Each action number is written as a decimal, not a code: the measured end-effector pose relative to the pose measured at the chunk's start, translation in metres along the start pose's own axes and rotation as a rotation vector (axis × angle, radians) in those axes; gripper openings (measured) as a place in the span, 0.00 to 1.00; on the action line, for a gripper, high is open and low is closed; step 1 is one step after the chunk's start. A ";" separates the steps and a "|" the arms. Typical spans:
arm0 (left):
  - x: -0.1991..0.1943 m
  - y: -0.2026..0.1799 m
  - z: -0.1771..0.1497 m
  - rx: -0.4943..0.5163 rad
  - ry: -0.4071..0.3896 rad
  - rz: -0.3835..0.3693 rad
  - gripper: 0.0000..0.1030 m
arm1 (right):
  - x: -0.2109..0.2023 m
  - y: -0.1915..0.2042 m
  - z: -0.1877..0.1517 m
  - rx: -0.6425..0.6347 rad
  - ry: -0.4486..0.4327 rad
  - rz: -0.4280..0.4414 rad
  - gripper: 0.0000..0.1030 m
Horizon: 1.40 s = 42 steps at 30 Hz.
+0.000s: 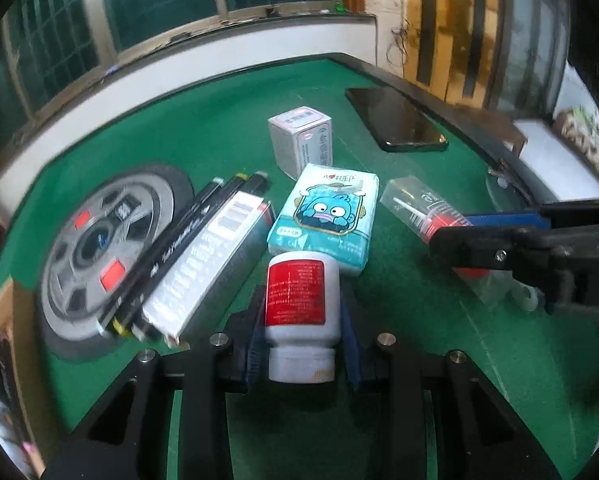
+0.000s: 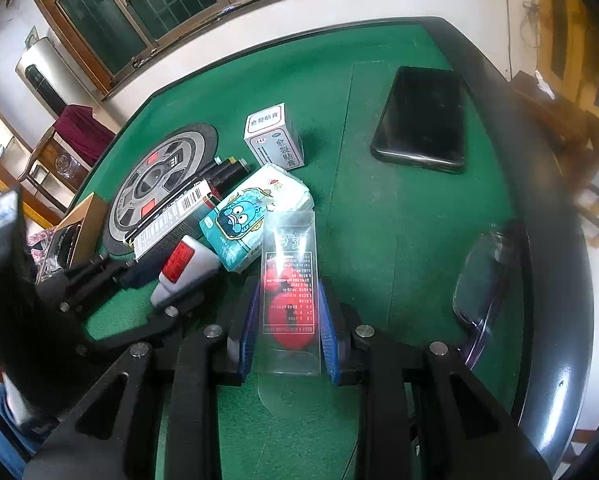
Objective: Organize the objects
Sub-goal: 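Carry package and red-labelled bottle into the cardboard box and open both grippers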
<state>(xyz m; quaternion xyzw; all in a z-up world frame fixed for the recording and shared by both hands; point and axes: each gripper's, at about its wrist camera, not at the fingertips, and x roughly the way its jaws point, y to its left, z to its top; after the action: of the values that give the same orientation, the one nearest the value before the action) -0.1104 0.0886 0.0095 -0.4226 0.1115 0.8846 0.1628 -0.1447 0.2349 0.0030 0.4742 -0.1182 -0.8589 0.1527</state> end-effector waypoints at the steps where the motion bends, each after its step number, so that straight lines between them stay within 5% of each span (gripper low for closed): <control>1: -0.002 0.005 -0.003 -0.040 0.003 -0.016 0.28 | -0.001 0.000 0.000 0.000 -0.001 -0.001 0.24; 11: -0.049 0.029 -0.039 -0.243 -0.067 -0.084 0.28 | -0.006 0.004 0.000 -0.014 -0.015 0.014 0.24; 30: -0.113 0.044 -0.084 -0.279 -0.178 0.005 0.28 | -0.014 0.089 -0.033 -0.174 -0.015 0.199 0.24; 42: -0.153 0.076 -0.104 -0.350 -0.272 0.002 0.28 | -0.018 0.106 -0.050 -0.144 -0.019 0.242 0.24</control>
<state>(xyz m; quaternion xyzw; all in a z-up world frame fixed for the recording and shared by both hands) 0.0245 -0.0461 0.0697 -0.3210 -0.0664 0.9395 0.0997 -0.0770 0.1404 0.0275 0.4363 -0.1139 -0.8448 0.2879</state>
